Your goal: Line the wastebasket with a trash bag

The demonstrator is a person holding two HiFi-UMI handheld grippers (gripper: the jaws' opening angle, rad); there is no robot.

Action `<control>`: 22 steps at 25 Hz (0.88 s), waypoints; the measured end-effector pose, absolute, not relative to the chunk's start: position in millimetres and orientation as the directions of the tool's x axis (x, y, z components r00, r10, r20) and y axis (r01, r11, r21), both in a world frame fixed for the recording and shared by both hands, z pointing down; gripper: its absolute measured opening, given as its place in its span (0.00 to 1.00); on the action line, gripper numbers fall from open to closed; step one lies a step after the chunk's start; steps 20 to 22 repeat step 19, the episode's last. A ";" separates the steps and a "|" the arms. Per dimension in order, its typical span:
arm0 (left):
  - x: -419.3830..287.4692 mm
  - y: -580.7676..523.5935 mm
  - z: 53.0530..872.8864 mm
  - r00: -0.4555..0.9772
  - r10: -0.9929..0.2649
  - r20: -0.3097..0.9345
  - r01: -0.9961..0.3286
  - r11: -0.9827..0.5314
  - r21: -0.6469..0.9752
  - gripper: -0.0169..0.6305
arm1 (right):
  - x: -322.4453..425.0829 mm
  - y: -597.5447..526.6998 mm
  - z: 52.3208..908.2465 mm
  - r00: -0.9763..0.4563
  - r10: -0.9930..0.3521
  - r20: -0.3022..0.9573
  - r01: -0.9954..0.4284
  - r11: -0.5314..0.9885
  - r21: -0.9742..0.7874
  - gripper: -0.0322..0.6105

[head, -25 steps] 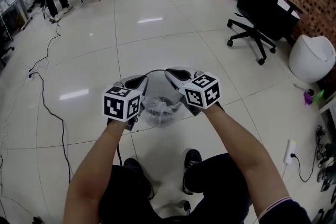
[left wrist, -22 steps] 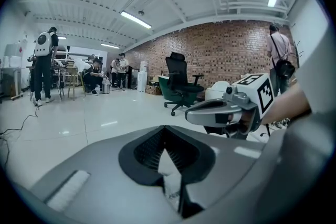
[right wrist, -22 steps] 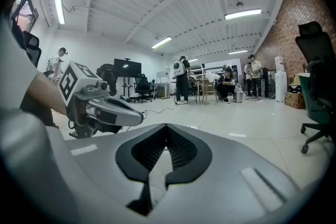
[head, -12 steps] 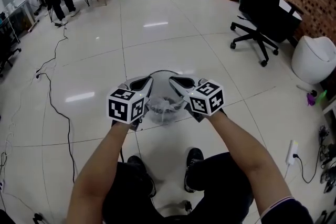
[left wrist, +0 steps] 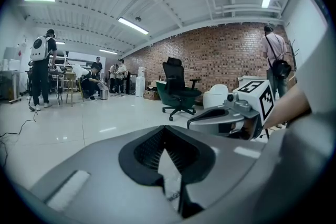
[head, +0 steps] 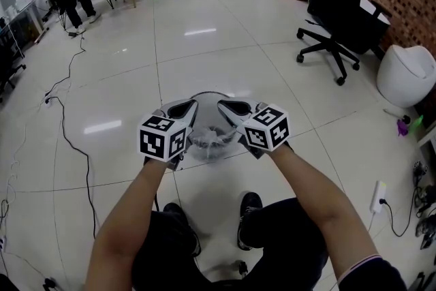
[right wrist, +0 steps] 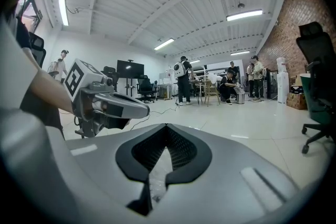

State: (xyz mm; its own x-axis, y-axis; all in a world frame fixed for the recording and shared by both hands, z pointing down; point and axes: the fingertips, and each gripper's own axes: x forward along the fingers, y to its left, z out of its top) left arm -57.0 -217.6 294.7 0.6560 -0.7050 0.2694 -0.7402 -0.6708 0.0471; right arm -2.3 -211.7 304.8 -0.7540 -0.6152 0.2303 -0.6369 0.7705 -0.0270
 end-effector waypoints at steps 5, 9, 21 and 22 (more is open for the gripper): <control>-57.2 -216.8 295.8 0.653 -0.705 0.275 -0.742 -0.669 0.044 0.04 | -0.1 -210.9 303.0 -0.753 -0.618 0.226 -0.638 0.770 -0.020 0.05; -56.5 -216.5 295.6 0.654 -0.704 0.278 -0.740 -0.672 0.039 0.04 | 1.7 -211.8 300.5 -0.751 -0.623 0.220 -0.641 0.767 -0.018 0.05; -56.2 -218.2 297.4 0.655 -0.701 0.284 -0.736 -0.676 0.028 0.04 | 4.0 -213.4 299.0 -0.750 -0.625 0.217 -0.640 0.768 -0.001 0.05; -56.2 -218.2 297.4 0.655 -0.701 0.284 -0.736 -0.676 0.028 0.04 | 4.0 -213.4 299.0 -0.750 -0.625 0.217 -0.640 0.768 -0.001 0.05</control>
